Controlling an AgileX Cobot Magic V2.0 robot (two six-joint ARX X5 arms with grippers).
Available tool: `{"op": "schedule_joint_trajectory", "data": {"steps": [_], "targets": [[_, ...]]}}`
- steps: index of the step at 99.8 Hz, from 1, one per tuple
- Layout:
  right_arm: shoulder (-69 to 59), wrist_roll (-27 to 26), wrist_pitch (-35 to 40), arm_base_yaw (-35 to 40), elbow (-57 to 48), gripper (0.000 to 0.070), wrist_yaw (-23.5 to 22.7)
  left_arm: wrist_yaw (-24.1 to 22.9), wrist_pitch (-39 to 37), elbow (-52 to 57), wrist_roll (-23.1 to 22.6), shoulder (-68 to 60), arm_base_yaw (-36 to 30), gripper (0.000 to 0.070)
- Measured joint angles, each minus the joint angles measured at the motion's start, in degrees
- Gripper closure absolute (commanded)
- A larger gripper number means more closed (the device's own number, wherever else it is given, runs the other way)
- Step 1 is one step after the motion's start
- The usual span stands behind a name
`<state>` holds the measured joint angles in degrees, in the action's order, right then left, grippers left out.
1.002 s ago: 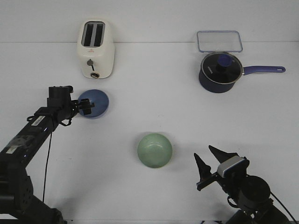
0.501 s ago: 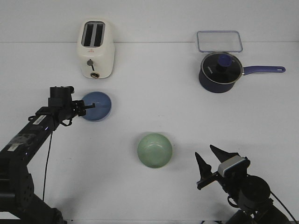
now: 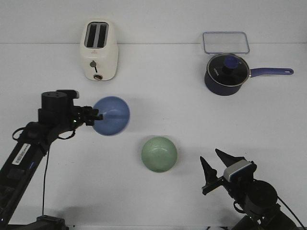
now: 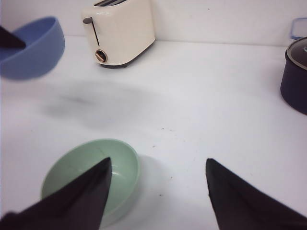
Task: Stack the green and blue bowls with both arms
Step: 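Lift the blue bowl with the left gripper and lower it into the green bowl, then open the left gripper and withdraw it from the stacked bowls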
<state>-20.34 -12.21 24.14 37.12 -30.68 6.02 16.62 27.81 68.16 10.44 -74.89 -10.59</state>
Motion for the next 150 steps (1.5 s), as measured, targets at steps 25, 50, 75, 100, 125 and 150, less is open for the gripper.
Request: {"op": "schedule_joint_trajectory", "data": {"steps": [25, 50, 75, 100, 125, 150], "targets": [[0.0, 0.0, 0.0, 0.0, 0.0, 0.0308, 0.02, -2.34, -5.51, -5.79, 3.41, -2.95, -18.38, 0.069], [0.0, 0.0, 0.0, 0.0, 0.0, 0.0308, 0.02, -7.17, -10.71, -5.79, 5.62, -8.9, -26.99, 0.0685], [0.0, 0.0, 0.0, 0.0, 0.0, 0.0308, 0.02, -7.69, -12.31, -5.79, 6.45, -11.39, -28.09, 0.0195], [0.0, 0.0, 0.0, 0.0, 0.0, 0.0306, 0.02, -7.78, -12.0, -5.66, 6.71, -9.11, -27.54, 0.0197], [0.0, 0.0, 0.02, 0.0, 0.0, 0.029, 0.02, -20.0, -4.61, -5.55, 3.04, 11.52, -23.5, 0.0197], [0.0, 0.0, 0.68, 0.0, 0.0, 0.0291, 0.02, -25.73, -6.67, -23.91, 5.44, 36.37, -22.82, 0.0197]]}}
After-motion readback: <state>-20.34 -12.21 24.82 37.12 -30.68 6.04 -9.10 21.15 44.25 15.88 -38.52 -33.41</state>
